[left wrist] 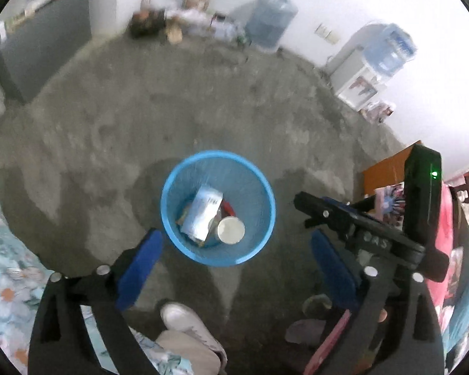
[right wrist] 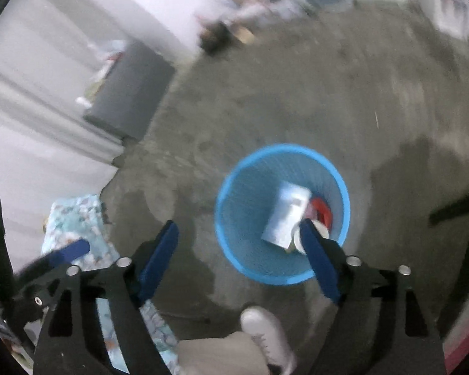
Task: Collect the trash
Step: 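Carry the box and cup to the wastebasket and release them inside, then move both tools back to the bed and grasp the pink snack bag with the left tool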
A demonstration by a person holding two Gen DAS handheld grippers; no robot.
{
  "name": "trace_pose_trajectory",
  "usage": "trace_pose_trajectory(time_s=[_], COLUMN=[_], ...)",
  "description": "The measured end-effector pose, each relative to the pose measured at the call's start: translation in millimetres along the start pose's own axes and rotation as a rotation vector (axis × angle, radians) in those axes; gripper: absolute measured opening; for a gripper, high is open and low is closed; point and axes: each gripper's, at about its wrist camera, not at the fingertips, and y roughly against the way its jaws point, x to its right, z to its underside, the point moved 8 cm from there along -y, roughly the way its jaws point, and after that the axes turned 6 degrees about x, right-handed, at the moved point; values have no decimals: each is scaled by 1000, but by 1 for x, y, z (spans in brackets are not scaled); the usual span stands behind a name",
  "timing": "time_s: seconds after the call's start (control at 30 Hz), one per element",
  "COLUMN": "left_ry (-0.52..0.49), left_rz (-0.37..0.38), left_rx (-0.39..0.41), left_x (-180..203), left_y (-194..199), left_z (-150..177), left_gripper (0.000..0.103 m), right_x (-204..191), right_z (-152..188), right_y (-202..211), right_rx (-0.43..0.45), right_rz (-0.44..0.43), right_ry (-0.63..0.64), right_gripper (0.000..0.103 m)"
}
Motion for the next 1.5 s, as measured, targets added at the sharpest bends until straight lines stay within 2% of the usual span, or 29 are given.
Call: trace_pose_trajectory(time_s=[0.17,0.23,0.37,0.47,0.53,0.67,0.87,0.97,1.1,1.2,1.27,1.33,1.5], left_ry=[-20,-26,-9,61,114,215,355,451,576,691,775,860,1036], left_rz=[27,37,32,19,3,-74,-231,-336,-463,-496,-481,-416,-178], left_rx=[98,152,258,338,387,517,697,772,829,845,855,882,899], left_x=[10,11,2,-24,-44,-92,-162,-195,-237,-263,-281,-293,-321], left_y=[63,93,149,194,220,281,374,416,453,467,473,473,451], left_z=[5,11,28,52,67,111,198,254,321,365,386,401,413], left_gripper=[95,96,97,97,97,97,97,97,97,97,97,97,97], right_x=[-47,-67,-113,-136,-161,-199,-259,-291,-331,-354,-368,-380,-409], right_z=[-1,2,7,13,21,38,70,89,121,143,158,172,202], right_y=[54,78,115,128,137,149,143,130,112,92,74,60,22], right_rx=[120,181,315,373,402,428,320,223,71,-52,-151,-216,-375], right_rz=[9,14,48,64,19,-79,-284,-379,-483,-530,-556,-577,-585], right_ry=[168,247,407,504,589,650,658,643,612,585,548,517,424], right_gripper=[87,94,95,95,95,95,95,95,95,95,95,94,89])
